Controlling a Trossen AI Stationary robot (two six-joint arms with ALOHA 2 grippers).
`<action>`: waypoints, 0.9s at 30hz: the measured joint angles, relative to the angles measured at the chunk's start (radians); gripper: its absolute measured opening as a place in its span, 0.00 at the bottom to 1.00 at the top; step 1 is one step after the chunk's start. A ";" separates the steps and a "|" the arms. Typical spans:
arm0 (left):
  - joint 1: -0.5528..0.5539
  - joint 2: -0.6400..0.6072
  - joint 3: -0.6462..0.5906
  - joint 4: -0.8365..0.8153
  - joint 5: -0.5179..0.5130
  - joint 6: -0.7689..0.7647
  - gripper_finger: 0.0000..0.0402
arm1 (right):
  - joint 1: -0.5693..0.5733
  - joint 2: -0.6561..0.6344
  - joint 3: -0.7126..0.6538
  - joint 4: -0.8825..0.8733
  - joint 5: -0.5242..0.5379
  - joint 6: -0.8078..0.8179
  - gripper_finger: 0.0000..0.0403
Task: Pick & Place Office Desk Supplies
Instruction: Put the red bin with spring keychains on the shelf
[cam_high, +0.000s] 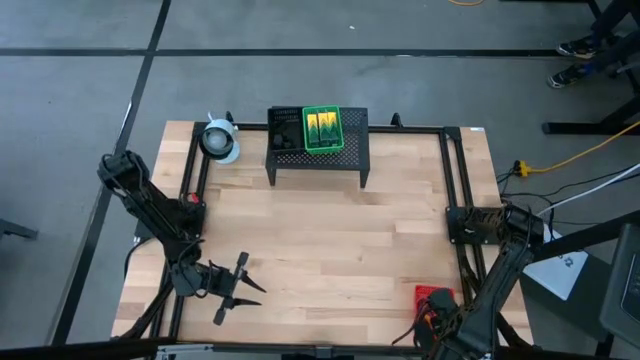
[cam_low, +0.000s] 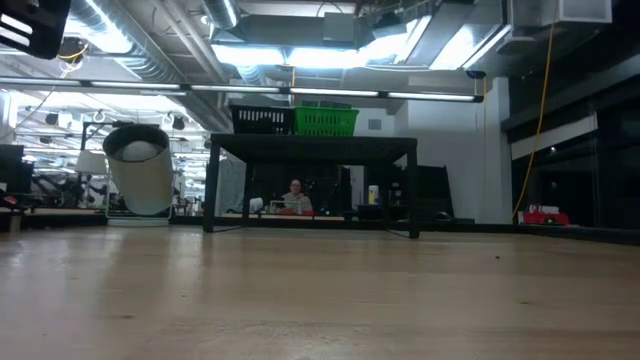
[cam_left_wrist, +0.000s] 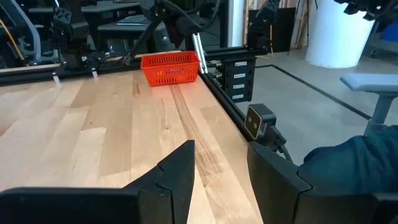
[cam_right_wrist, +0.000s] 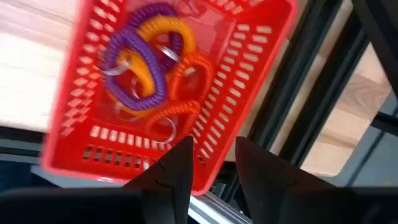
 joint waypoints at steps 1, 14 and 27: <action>0.000 0.000 0.000 -0.001 0.000 -0.003 0.36 | 0.004 0.007 0.000 0.002 -0.007 0.002 0.30; 0.000 0.003 0.000 -0.008 0.001 -0.023 0.36 | 0.051 0.061 -0.098 0.119 -0.032 0.036 0.30; 0.005 0.009 0.000 -0.011 -0.001 -0.023 0.36 | 0.029 0.037 -0.194 0.279 -0.018 0.019 0.30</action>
